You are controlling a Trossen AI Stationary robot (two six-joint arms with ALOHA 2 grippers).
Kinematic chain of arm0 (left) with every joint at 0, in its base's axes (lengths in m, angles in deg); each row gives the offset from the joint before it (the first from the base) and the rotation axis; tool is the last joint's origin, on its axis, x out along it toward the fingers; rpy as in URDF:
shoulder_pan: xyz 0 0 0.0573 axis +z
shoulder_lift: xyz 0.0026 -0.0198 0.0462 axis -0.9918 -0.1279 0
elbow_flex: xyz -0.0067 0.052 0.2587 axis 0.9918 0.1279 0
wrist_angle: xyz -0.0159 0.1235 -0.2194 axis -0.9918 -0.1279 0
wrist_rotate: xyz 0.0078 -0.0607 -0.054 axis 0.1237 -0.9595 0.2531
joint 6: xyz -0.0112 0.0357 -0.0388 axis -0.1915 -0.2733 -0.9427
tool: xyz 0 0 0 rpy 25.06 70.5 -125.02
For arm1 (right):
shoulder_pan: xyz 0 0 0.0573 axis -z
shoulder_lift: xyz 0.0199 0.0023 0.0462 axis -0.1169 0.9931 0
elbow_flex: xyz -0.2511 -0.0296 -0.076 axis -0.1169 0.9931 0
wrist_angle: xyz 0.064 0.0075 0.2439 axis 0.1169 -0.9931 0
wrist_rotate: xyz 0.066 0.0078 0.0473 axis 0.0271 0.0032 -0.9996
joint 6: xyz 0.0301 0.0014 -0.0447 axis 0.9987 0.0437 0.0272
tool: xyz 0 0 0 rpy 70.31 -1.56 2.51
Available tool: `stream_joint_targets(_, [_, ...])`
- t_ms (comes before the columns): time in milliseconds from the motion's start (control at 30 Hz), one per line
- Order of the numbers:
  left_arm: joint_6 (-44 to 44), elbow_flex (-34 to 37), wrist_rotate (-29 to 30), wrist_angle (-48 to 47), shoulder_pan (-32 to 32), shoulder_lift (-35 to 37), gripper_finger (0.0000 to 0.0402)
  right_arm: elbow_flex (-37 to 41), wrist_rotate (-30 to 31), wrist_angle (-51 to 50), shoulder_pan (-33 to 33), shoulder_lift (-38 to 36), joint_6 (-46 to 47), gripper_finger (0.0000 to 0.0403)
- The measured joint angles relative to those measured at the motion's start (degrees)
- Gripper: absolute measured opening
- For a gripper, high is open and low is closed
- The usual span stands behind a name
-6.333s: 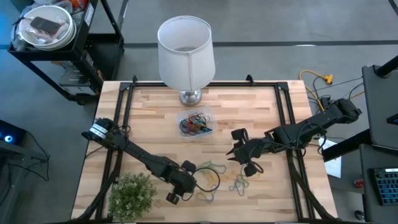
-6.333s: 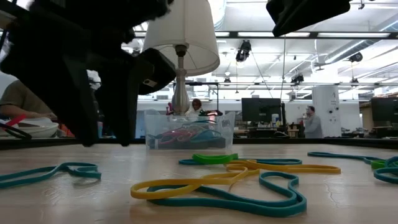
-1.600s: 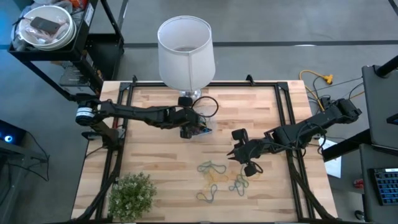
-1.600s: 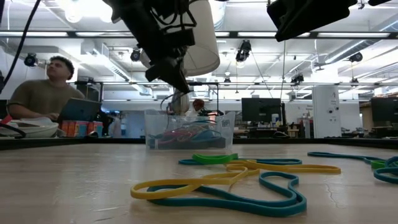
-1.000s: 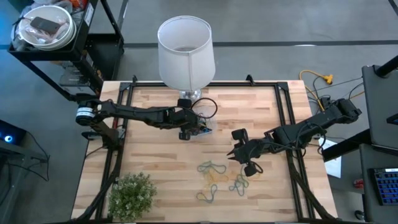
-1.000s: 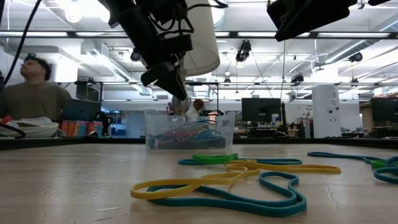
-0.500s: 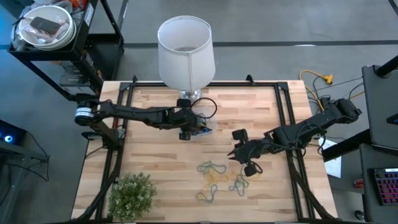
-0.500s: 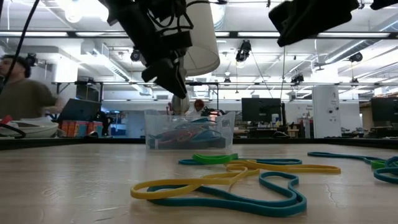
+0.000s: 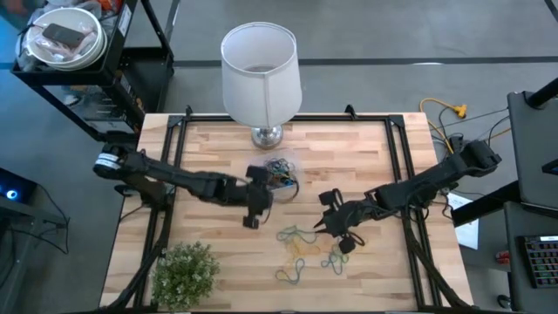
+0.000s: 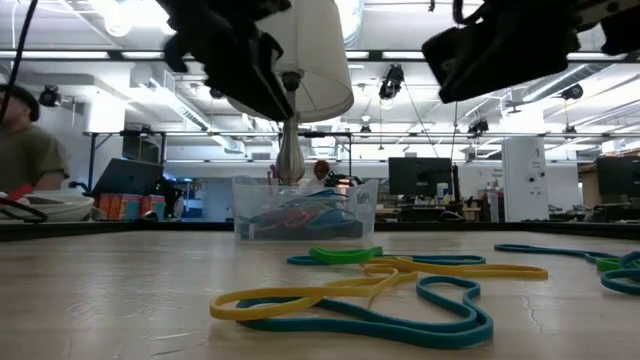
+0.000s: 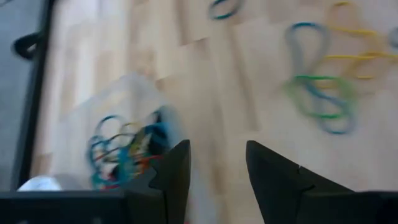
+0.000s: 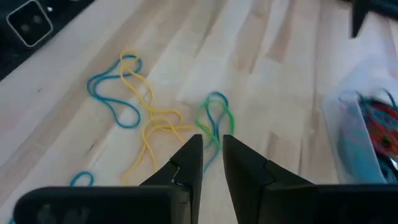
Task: Pick and place rubber bands into bin
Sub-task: Put the green rubber band into the transparent container
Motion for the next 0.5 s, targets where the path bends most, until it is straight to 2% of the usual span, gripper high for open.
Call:
stream_joint_targets(267, [-1.2,1.76,-0.1,0.03,-9.39,0.01,0.014,-1.14,-1.11,8.82,0.55,9.51,-8.77,0.0056])
stream_joint_targets(500, [-7.63,3.5,-0.05,-2.5,-13.98,0.31,0.014,-6.18,-2.34,9.19,2.91,17.23,-9.7,0.0056])
